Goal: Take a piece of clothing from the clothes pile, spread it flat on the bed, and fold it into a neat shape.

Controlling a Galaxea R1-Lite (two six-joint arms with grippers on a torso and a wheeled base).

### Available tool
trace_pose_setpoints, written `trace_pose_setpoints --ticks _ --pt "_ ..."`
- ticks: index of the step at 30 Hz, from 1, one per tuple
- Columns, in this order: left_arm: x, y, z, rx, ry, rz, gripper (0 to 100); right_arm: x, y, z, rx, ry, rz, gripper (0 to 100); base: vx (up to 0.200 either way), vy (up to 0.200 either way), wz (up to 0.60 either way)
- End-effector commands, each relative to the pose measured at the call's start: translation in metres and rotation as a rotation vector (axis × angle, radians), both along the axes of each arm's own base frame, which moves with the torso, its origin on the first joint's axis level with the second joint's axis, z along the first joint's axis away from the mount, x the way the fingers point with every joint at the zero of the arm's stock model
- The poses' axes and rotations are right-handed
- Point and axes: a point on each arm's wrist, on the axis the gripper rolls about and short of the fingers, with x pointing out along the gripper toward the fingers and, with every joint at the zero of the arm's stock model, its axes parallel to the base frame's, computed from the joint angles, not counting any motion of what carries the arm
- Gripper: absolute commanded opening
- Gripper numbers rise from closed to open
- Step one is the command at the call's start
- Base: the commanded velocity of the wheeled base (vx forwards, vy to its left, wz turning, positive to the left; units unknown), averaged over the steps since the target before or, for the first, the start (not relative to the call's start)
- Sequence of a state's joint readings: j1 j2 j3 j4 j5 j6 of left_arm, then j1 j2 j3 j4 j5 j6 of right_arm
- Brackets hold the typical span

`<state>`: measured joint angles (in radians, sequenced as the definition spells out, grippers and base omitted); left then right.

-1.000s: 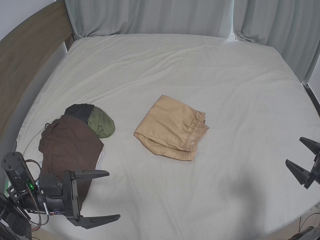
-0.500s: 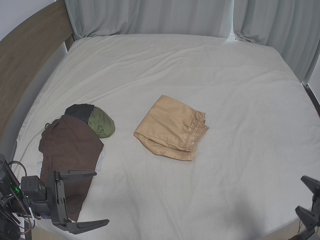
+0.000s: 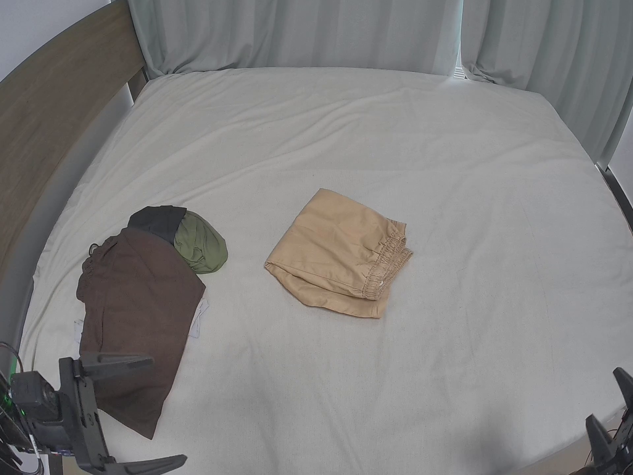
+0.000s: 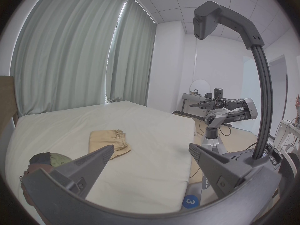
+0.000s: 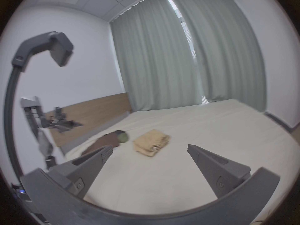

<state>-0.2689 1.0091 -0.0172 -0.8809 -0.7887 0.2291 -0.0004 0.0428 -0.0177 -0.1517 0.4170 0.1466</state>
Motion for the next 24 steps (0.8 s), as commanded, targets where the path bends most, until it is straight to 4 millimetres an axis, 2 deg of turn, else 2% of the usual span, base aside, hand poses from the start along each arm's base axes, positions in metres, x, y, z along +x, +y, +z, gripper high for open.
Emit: trace_pose_setpoints --ticks 1,4,5,11,15,24 --pt "-0.061 0.021 -0.006 -0.028 -0.137 0.154 100 0.0 -0.007 -0.015 -0.073 0.035 -0.34 100 0.0 0.0 0.0" --pt "-0.066 0.022 -0.009 -0.026 -0.141 0.171 100 0.0 -0.007 -0.014 -0.073 0.035 -0.34 100 0.0 0.0 0.0" --pt "-0.086 0.026 -0.023 -0.025 -0.149 0.246 100 0.0 -0.007 -0.015 -0.082 0.042 -0.347 100 0.0 0.0 0.0" --pt "-0.111 0.027 -0.055 -0.021 -0.088 0.377 100 0.0 -0.008 -0.015 -0.122 0.029 -0.36 100 0.0 0.0 0.0" --pt "-0.112 0.027 -0.054 -0.071 -0.105 0.461 100 0.0 -0.008 -0.014 -0.126 0.024 -0.362 100 0.0 0.0 0.0" --pt "-0.109 0.035 -0.054 -0.154 -0.059 0.822 100 0.0 -0.008 -0.014 -0.133 0.017 -0.391 100 0.0 0.0 0.0"
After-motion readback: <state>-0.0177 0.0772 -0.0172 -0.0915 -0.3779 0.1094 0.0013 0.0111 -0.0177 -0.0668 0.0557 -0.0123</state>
